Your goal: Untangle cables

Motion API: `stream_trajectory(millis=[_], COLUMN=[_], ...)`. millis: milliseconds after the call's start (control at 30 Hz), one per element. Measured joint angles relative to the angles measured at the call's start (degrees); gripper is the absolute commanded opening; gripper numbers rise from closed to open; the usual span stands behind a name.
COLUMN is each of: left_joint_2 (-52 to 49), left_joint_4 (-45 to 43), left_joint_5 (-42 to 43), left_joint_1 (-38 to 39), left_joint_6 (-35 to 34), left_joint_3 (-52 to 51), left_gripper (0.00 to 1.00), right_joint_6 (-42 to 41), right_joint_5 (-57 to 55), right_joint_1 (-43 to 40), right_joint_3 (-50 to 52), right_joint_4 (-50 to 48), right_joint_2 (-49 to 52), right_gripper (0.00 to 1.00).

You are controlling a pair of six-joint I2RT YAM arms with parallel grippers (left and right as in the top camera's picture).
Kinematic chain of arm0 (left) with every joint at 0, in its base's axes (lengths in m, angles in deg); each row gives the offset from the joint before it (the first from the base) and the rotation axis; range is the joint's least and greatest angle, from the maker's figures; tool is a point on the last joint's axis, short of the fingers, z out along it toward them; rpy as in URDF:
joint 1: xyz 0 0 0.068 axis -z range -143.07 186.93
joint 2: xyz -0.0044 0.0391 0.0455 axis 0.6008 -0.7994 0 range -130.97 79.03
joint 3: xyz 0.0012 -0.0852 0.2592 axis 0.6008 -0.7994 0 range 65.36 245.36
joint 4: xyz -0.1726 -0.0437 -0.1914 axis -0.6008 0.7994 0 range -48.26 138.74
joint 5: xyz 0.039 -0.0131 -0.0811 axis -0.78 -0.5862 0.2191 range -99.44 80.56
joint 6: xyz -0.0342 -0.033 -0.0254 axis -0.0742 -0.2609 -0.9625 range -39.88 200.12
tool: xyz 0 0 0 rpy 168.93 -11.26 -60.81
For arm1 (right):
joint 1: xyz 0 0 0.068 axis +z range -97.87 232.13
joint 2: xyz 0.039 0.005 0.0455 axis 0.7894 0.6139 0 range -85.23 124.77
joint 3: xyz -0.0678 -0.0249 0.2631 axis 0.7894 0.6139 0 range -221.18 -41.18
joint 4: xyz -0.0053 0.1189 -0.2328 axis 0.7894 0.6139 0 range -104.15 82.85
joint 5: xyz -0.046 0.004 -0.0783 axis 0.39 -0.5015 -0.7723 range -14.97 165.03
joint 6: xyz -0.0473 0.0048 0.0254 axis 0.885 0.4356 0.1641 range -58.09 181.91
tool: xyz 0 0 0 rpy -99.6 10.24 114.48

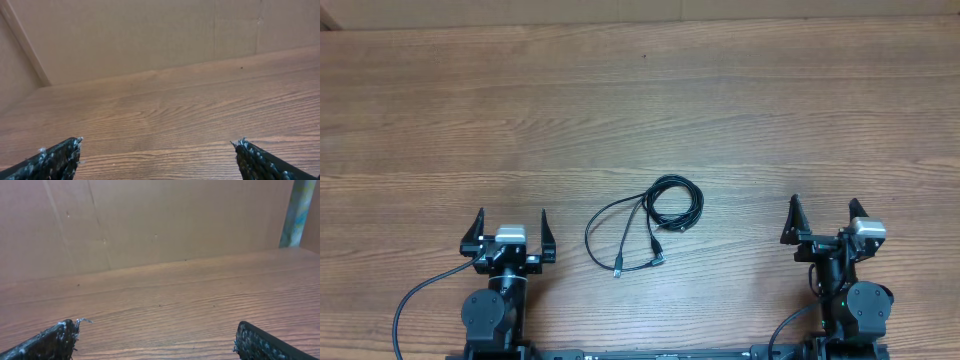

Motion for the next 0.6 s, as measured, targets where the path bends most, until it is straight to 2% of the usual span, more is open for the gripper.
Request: stream_trajectory(millis=[600], left_joint_2=[0.0], left_joint_4=[0.0], left_joint_5=[0.0], left_joint_1=[0.0], left_joint_6=[0.0], left_joint_3=[0.0], left_gripper=[0.99], right_joint_6=[0.0], right_joint_5=[-0.5], right_joint_1=[0.0], right_joint_3=[0.0], right_joint_4=[0.0], right_joint_2=[0.0], right_gripper=[1.0])
